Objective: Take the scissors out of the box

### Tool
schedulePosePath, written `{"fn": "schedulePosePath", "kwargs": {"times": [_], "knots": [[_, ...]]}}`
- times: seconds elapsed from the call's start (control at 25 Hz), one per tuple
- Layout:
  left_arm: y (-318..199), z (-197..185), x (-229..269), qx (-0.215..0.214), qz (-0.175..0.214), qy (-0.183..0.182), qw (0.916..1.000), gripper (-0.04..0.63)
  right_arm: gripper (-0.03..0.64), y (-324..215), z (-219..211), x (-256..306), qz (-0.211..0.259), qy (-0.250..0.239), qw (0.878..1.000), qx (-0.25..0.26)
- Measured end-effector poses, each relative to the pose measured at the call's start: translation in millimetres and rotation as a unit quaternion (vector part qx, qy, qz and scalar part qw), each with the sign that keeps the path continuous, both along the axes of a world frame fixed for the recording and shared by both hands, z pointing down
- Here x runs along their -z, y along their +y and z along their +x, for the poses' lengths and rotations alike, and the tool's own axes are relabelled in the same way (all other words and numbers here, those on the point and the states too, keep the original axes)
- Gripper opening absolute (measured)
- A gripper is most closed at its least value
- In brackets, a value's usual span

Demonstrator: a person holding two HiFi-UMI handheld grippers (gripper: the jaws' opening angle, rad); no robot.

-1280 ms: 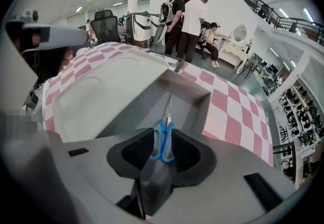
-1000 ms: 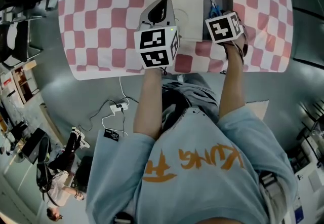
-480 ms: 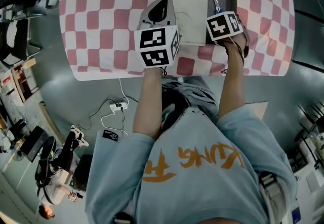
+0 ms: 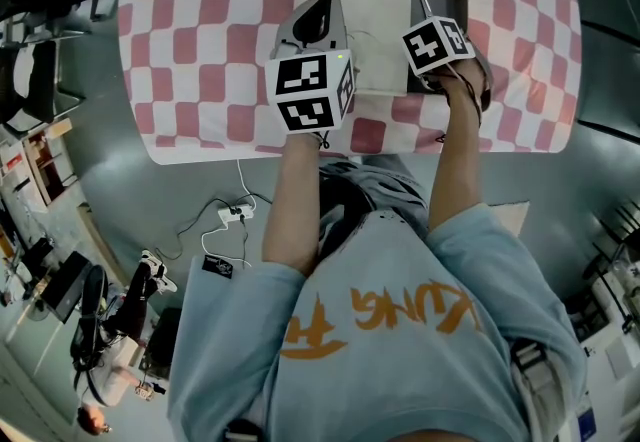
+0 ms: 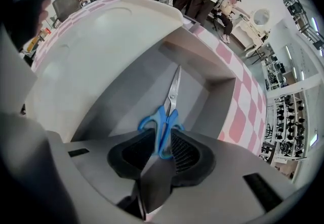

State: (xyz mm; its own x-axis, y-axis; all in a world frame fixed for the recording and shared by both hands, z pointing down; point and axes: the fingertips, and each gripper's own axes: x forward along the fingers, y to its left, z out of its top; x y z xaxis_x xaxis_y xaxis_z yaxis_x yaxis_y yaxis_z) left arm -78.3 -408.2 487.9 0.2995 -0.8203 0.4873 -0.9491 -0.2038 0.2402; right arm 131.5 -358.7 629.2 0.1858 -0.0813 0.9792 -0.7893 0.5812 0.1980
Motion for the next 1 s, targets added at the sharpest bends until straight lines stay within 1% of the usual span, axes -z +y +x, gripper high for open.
{"fn": "schedulePosePath", "kwargs": {"times": [0.16,0.28,0.52,0.6,0.72,0.8,0.92,1.0], "knots": [[0,3,1,-0.002,0.002,0.003,1.0000,0.017,0.091,0,-1,0,-0.003,-0.004,1.000,0.000],[2,5,2,-0.002,0.002,0.005,1.0000,0.017,0.083,0,-2,1,0.007,-0.011,1.000,-0.005],[12,7,7,-0.001,0.007,0.006,1.0000,0.017,0.077,0,-2,2,0.017,-0.056,0.998,-0.033],[16,5,9,0.003,0.008,0.007,0.9999,0.017,0.077,-2,-1,6,0.033,-0.068,0.996,-0.039],[23,4,10,0.009,0.010,0.008,0.9999,0.017,0.077,-4,0,17,0.070,-0.086,0.993,-0.048],[28,6,12,0.010,0.012,0.010,0.9998,0.017,0.077,-3,-2,22,0.091,-0.111,0.988,-0.063],[35,12,16,0.010,0.017,0.012,0.9997,0.017,0.076,1,1,31,0.112,-0.131,0.981,-0.084],[39,16,21,0.009,0.022,0.013,0.9996,0.017,0.075,-2,-3,40,0.134,-0.166,0.973,-0.090]]}}
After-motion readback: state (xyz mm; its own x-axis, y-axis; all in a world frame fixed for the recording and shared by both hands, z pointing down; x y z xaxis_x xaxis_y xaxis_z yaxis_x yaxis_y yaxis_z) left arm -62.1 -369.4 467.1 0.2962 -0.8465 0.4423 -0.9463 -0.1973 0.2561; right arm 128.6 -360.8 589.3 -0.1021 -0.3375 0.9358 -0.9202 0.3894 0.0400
